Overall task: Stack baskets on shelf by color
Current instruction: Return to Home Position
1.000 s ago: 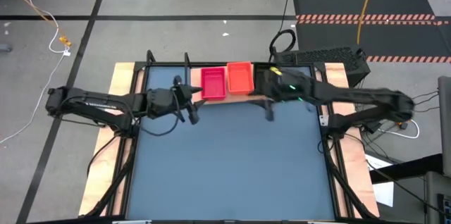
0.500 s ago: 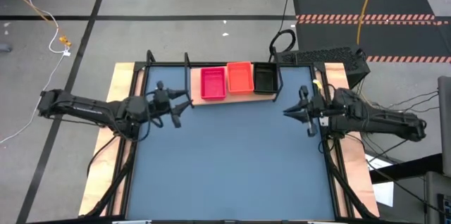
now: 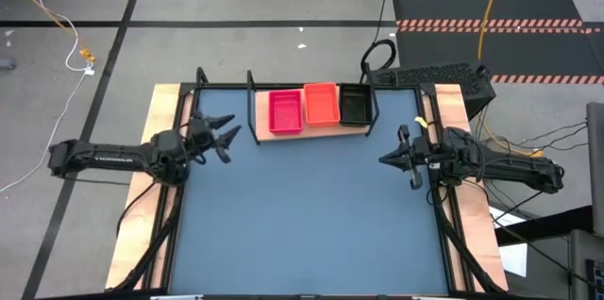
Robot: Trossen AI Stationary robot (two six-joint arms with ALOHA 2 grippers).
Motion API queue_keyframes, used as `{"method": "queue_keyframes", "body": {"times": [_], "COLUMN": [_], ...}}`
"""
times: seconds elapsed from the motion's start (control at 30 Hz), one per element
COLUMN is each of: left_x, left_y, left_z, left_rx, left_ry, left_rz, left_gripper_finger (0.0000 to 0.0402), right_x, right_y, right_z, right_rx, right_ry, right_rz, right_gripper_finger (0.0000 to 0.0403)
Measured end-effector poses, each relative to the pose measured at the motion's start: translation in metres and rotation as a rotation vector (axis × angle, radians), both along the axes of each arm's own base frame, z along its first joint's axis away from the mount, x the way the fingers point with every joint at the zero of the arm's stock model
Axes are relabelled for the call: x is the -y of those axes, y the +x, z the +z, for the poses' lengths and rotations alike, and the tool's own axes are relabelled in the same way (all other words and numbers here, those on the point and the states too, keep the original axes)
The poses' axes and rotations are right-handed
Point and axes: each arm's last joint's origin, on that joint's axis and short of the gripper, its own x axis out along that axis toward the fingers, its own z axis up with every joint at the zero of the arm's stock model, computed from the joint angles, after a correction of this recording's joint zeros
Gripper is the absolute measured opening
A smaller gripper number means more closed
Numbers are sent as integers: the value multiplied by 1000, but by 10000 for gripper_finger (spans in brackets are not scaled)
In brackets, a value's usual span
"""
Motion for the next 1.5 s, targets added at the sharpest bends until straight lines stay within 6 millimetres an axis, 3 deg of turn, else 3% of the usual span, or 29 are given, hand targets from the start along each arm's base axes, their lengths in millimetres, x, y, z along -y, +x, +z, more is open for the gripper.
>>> {"method": "queue_keyframes", "body": {"times": [0.37, 0.5, 0.67, 0.77, 1.0, 1.13, 1.3, 1.5], "left_x": [-6, -5, -2, -1, -1, 3, 4, 6], "left_y": [-17, -16, -15, -16, -25, -23, -23, -22], "left_z": [-29, -30, -33, -32, -19, -30, -33, -41], "left_rx": [70, 84, 68, 74, -11, 78, 39, -26], "left_ry": [-67, -114, -148, -148, -167, -140, -97, -146], "left_rz": [46, 0, -36, -34, -17, -107, -114, -135], "left_gripper_finger": [200, 200, 195, 161, 13, 15, 4, 30], "right_x": [4, 6, 10, 10, 11, 11, 11, 11], "right_y": [5, 4, 3, 2, 2, 2, 2, 2], "right_z": [-29, -22, -25, -25, -30, -29, -30, -29], "right_rx": [92, 184, 152, 151, 102, 108, 105, 107], "right_ry": [-57, -37, -11, -7, 5, -7, -29, -10], "right_rz": [-27, -50, -79, -68, -56, -56, -55, -56], "right_gripper_finger": [0, 0, 0, 0, 0, 0, 0, 0]}}
